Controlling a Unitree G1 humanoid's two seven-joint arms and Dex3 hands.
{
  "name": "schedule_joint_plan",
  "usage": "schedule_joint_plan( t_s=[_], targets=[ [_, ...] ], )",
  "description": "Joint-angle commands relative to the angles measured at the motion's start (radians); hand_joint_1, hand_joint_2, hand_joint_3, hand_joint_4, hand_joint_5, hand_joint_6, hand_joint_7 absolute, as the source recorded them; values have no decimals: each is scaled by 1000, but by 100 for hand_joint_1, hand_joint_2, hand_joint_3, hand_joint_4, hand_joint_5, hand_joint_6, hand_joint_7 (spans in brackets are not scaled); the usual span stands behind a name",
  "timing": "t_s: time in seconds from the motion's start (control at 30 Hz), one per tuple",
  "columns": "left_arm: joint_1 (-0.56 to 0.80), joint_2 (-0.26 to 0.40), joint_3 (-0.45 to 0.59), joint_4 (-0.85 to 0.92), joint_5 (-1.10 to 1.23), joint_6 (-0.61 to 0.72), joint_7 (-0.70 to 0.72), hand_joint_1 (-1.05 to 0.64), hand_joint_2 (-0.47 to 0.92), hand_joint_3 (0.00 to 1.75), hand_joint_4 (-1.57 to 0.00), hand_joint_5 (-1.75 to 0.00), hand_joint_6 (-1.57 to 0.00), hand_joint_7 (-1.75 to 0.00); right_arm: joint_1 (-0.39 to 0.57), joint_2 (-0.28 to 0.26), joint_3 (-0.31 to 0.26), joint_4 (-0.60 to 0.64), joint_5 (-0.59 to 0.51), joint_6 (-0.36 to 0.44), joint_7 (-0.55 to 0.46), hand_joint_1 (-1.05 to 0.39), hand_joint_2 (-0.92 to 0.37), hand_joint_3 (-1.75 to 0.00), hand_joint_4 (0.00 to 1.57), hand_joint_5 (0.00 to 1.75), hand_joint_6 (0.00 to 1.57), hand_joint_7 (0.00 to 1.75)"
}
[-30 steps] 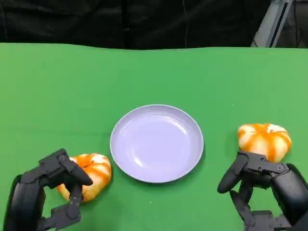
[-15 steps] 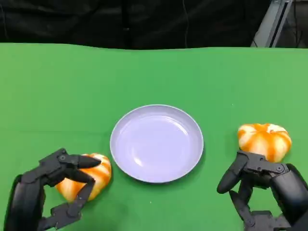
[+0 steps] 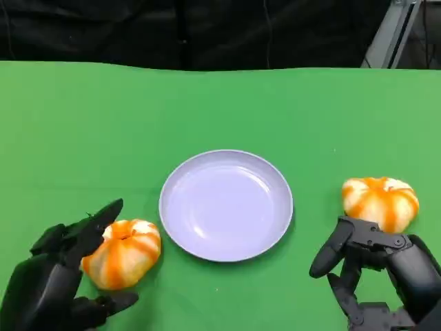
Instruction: Grasp the bread from the table and place it into the plate.
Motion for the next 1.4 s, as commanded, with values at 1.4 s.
schedule_joint_plan(
  t_s=[1.4],
  targets=[
    [-376, 107, -371, 320, 307, 593, -70, -40, 92, 13, -58, -47, -68, -5, 6, 2, 10, -34, -5, 15, -9, 4, -38, -126, 79, 166, 72, 139]
  ],
)
